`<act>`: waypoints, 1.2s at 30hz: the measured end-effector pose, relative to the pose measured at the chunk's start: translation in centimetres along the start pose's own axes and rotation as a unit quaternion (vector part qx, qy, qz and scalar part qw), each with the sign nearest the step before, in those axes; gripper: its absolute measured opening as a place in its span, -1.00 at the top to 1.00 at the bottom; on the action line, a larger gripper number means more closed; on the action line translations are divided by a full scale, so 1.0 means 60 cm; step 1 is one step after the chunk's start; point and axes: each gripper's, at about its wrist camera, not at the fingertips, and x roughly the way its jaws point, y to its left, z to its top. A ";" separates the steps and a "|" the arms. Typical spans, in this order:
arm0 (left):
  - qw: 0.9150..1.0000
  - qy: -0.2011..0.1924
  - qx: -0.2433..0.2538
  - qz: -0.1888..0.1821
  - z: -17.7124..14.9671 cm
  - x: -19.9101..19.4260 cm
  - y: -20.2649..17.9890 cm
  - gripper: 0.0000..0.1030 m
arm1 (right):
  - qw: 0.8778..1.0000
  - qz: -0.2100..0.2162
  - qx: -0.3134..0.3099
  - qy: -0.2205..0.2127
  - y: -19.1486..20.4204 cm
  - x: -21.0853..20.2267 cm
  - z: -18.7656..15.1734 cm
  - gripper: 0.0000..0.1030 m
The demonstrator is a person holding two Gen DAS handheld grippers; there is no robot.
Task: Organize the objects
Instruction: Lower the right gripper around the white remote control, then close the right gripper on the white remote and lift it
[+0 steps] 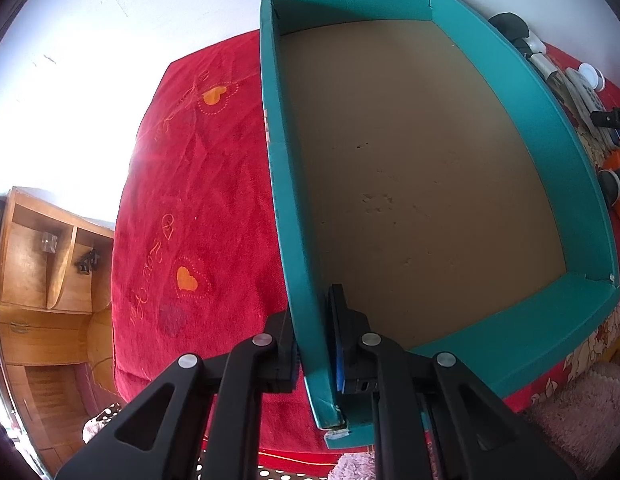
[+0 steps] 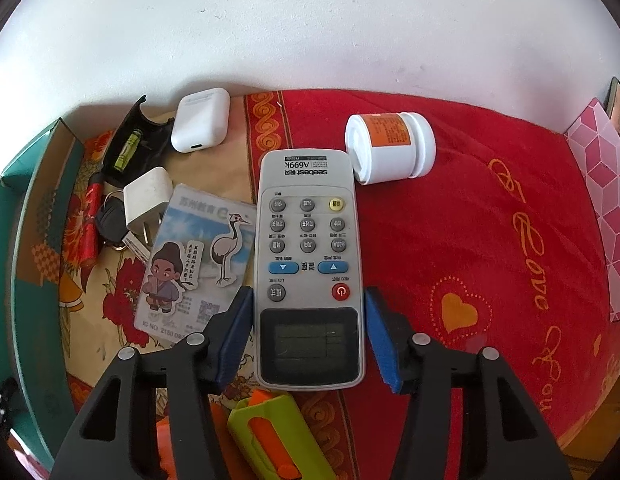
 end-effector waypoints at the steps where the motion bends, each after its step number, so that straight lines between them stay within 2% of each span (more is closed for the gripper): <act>1: 1.000 0.000 0.001 0.000 0.000 0.000 0.000 0.80 | 1.000 0.003 0.002 0.000 -0.002 0.001 0.001 -0.08; 9: 1.000 0.000 0.002 -0.002 0.003 0.000 0.001 0.80 | 1.000 0.001 0.003 -0.013 -0.013 -0.034 -0.010 -0.07; 14: 1.000 -0.001 0.002 -0.002 0.003 0.000 0.001 0.80 | 0.999 0.016 0.002 -0.030 -0.007 -0.074 -0.017 -0.07; 23: 1.000 -0.002 0.003 -0.006 0.003 0.001 0.004 0.80 | 0.996 0.058 -0.033 -0.055 0.051 -0.137 -0.021 -0.07; 27: 1.000 -0.005 0.002 -0.010 0.001 0.001 0.006 0.80 | 0.996 0.046 -0.059 -0.047 0.082 -0.129 -0.021 -0.07; 33: 1.000 -0.006 0.003 -0.012 -0.001 0.001 0.008 0.80 | 0.997 0.042 -0.064 -0.015 0.082 -0.084 -0.032 -0.06; 36: 1.000 -0.006 0.003 -0.012 -0.001 0.001 0.008 0.80 | 0.997 0.037 -0.063 -0.011 0.081 -0.070 -0.032 -0.05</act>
